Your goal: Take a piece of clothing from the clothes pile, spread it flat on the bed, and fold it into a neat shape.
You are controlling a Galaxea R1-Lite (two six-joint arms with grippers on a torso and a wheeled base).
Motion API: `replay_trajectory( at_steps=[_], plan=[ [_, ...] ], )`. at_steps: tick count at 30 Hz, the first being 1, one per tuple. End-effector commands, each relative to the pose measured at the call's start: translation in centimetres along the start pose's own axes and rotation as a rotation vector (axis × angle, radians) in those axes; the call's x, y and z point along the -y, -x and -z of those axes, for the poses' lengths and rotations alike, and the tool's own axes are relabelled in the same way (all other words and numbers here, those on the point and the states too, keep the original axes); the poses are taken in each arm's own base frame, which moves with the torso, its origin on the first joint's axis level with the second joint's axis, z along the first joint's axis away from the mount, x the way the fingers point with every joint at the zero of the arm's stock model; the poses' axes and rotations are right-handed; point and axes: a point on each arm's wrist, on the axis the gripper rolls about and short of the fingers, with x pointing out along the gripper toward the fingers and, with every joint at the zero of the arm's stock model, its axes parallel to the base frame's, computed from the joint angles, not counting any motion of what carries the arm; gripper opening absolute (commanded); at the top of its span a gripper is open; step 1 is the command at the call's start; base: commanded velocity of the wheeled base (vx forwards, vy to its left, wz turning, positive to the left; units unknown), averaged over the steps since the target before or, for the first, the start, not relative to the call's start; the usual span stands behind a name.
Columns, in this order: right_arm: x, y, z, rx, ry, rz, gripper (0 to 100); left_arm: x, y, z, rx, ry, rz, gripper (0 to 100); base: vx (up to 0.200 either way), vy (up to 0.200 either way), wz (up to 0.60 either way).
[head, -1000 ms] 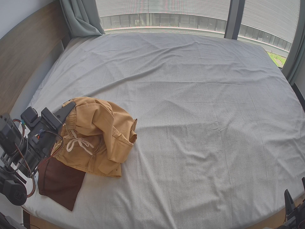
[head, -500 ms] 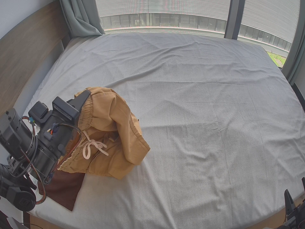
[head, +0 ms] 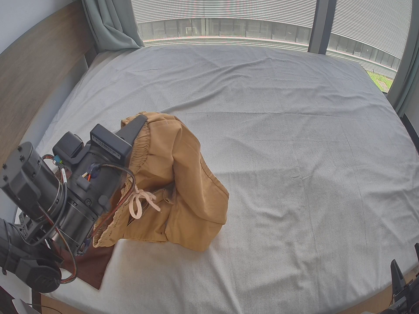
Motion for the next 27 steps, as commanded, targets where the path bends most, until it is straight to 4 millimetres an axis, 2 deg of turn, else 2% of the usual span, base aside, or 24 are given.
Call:
replay_trajectory(
  at_steps=[1,2,9,12,16,22,24,27],
  plan=[
    [0.0,-0.1,0.5,-0.008,0.001,-0.002,100,0.8,-0.2,1.1,-0.037,0.019,0.033,0,0.000,0.000,0.00],
    [0.0,-0.1,0.5,-0.008,0.001,-0.001,100,0.9,-0.5,1.8,-0.061,0.024,0.035,0,0.000,0.000,0.00],
    [0.0,-0.1,0.5,-0.008,0.001,-0.002,100,1.2,-1.5,3.4,-0.098,0.033,0.053,0,0.000,0.000,0.00],
    [0.0,-0.1,0.5,-0.008,-0.001,-0.002,100,1.5,-2.3,5.8,-0.156,0.041,0.072,0,0.000,0.000,0.00],
    [0.0,-0.1,0.5,-0.008,-0.001,-0.002,100,1.6,-2.7,6.7,-0.174,0.042,0.075,0,0.000,0.000,0.00],
    [0.0,-0.1,0.5,-0.008,-0.001,-0.002,100,1.2,-4.5,8.5,-0.186,0.042,0.077,0,0.000,0.000,0.00],
    [0.0,-0.1,0.5,-0.008,-0.001,-0.002,100,0.8,-5.0,10.0,-0.222,0.041,0.078,0,0.000,0.000,0.00],
    [0.0,-0.1,0.5,-0.008,-0.001,-0.002,100,1.0,-5.0,11.2,-0.261,0.046,0.099,0,0.000,0.000,0.00]
  ],
)
